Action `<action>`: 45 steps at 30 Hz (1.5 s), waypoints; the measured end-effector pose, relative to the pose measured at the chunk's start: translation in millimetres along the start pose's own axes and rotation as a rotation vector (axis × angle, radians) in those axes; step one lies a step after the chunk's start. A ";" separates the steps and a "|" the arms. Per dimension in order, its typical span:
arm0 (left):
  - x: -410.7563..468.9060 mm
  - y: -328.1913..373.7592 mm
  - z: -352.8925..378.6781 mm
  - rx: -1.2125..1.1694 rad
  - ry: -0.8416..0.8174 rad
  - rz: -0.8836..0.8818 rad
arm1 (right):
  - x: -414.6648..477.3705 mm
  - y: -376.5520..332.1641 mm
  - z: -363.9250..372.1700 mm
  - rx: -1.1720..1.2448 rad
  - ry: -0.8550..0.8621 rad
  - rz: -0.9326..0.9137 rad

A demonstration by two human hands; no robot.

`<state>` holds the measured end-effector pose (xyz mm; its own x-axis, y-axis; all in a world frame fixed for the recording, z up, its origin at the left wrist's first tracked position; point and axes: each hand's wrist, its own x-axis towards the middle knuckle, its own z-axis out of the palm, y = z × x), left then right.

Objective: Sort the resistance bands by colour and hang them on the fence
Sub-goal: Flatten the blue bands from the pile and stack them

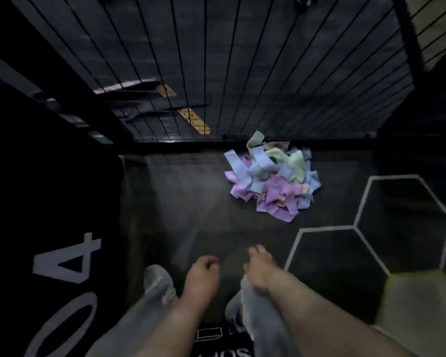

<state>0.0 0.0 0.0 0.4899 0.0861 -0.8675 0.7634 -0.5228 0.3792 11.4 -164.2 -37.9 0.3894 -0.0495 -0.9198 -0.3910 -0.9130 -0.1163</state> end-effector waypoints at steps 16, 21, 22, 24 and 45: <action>332.4 -11.3 107.7 -0.124 0.008 0.275 | 401.6 9.8 -25.2 0.432 0.629 0.083; 326.2 2.4 88.4 -0.264 0.031 0.305 | 357.3 6.8 -6.9 0.722 0.906 0.095; 318.2 4.9 82.9 -0.295 0.033 0.345 | 337.4 6.1 -4.6 0.738 0.941 0.047; 297.7 8.9 73.1 -0.327 -0.003 0.410 | 297.9 2.5 -0.8 0.778 0.968 -0.093; 89.1 3.5 -56.6 -0.350 -0.603 0.659 | 18.8 -48.8 -41.7 0.626 0.722 -0.775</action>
<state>70.2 53.8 -57.8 0.6411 -0.6370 -0.4281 0.5423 -0.0188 0.8400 72.6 -137.5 -33.9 0.9909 0.0255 -0.1324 -0.1060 -0.4592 -0.8820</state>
